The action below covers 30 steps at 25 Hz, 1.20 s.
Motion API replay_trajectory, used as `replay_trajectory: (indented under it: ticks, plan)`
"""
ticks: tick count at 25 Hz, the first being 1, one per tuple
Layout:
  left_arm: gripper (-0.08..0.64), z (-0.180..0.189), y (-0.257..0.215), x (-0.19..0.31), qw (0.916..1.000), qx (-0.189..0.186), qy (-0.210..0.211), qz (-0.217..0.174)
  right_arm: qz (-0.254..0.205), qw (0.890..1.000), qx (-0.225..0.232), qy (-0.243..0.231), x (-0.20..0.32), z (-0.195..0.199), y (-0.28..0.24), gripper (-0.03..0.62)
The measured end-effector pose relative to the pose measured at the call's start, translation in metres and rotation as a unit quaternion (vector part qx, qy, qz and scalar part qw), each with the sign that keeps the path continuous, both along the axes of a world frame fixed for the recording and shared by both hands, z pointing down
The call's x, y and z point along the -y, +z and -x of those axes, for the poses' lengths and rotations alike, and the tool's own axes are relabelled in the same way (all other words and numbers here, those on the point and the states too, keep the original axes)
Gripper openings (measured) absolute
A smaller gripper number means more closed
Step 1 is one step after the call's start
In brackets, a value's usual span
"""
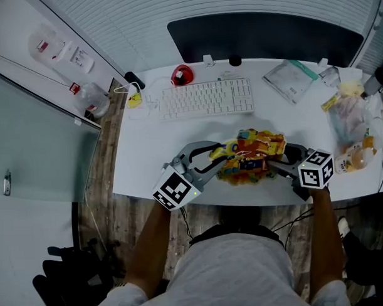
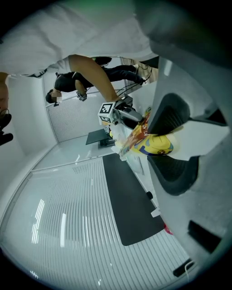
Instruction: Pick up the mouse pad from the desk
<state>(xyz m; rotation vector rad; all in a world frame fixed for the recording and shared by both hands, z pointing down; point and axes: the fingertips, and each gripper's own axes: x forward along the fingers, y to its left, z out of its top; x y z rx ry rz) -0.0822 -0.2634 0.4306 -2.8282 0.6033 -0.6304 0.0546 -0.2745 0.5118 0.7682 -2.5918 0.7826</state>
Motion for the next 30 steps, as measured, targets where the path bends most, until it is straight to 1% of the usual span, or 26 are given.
replay_trajectory:
  ticks: [3, 4, 5, 7, 9, 12, 14, 16, 18, 21, 24, 27, 30]
  plan:
    - [0.161, 0.003, 0.001, 0.002, 0.9999, -0.002, -0.011, 0.007, -0.009, 1.0, 0.007, -0.002, -0.003, 0.0, -0.003, 0.294]
    - [0.161, 0.006, 0.003, 0.004, 0.9998, -0.003, -0.018, 0.013, -0.014, 1.0, 0.011, 0.002, -0.003, -0.001, -0.006, 0.241]
    - [0.161, 0.009, 0.004, 0.007, 0.9995, -0.005, -0.024, 0.019, -0.019, 1.0, 0.018, 0.006, -0.003, -0.003, -0.009, 0.152]
    - [0.161, 0.014, 0.007, 0.011, 0.9987, -0.013, -0.037, 0.031, -0.027, 0.999, 0.038, 0.005, -0.005, -0.004, -0.018, 0.094]
    - [0.161, 0.016, 0.009, 0.012, 0.9978, -0.023, -0.05, 0.038, -0.035, 0.998, 0.051, -0.004, -0.009, -0.002, -0.025, 0.062]
    - [0.163, 0.019, 0.014, 0.015, 0.9963, -0.028, -0.068, 0.044, -0.05, 0.997, 0.054, -0.022, -0.017, 0.001, -0.034, 0.039]
    - [0.168, 0.022, 0.018, 0.018, 0.9954, -0.026, -0.077, 0.05, -0.07, 0.996, 0.047, -0.029, -0.019, 0.002, -0.041, 0.028]
    - [0.177, 0.024, 0.021, 0.02, 0.9946, -0.023, -0.085, 0.055, -0.096, 0.994, 0.033, -0.034, -0.019, 0.002, -0.052, 0.02]
    - [0.183, 0.026, 0.023, 0.021, 0.9937, -0.022, -0.093, 0.059, -0.127, 0.991, 0.007, -0.045, -0.019, 0.003, -0.062, 0.019]
    - [0.187, 0.026, 0.026, 0.021, 0.9918, -0.027, -0.106, 0.066, -0.171, 0.982, -0.039, -0.066, -0.021, 0.006, -0.076, 0.018]
    - [0.193, 0.026, 0.029, 0.021, 0.9903, -0.03, -0.114, 0.074, -0.208, 0.971, -0.081, -0.086, -0.023, 0.008, -0.087, 0.018]
    - [0.198, 0.025, 0.034, 0.02, 0.9889, -0.027, -0.121, 0.082, -0.225, 0.962, -0.11, -0.106, -0.025, 0.01, -0.093, 0.018]
    - [0.209, 0.023, 0.035, 0.018, 0.9882, -0.028, -0.121, 0.089, -0.232, 0.958, -0.124, -0.118, -0.027, 0.009, -0.097, 0.018]
